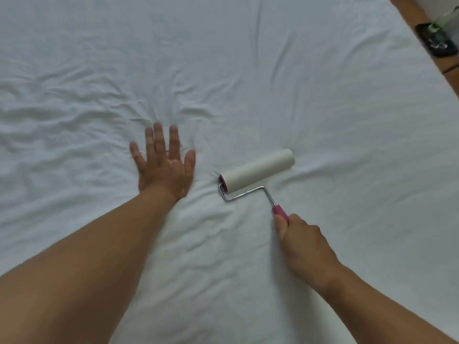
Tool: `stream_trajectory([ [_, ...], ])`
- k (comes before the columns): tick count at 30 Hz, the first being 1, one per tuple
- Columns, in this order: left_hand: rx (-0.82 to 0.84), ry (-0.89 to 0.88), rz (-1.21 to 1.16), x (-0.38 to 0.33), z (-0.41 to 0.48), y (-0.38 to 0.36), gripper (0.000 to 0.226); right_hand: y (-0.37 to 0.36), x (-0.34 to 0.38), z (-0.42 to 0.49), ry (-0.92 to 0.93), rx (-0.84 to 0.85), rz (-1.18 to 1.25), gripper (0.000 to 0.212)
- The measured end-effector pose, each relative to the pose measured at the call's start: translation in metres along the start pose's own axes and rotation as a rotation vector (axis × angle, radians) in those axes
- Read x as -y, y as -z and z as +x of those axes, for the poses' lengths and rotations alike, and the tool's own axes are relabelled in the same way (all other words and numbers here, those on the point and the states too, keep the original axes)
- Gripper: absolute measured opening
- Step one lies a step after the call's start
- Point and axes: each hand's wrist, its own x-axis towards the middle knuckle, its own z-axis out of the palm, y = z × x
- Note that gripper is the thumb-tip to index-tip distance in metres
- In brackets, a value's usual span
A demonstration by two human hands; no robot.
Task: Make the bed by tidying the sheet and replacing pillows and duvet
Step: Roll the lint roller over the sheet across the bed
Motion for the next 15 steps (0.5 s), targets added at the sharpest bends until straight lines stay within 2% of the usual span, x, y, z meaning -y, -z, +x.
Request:
stream_trajectory([
  [5, 0.022, -0.033, 0.025, -0.008, -0.02, 0.001, 0.074, -0.01, 0.018, 0.025, 0.095, -0.05, 0.086, 0.056],
  [9, 0.064, -0.088, 0.039, -0.007, -0.046, 0.001, 0.07, -0.037, -0.056, -0.037, 0.033, -0.021, 0.111, 0.051],
  [12, 0.096, -0.093, 0.036, -0.019, -0.08, -0.001, 0.07, -0.052, -0.115, -0.089, -0.017, 0.062, 0.064, 0.046],
  [15, 0.111, -0.115, 0.05, -0.036, -0.119, -0.005, 0.069, -0.059, -0.151, -0.125, -0.061, 0.085, 0.047, 0.042],
])
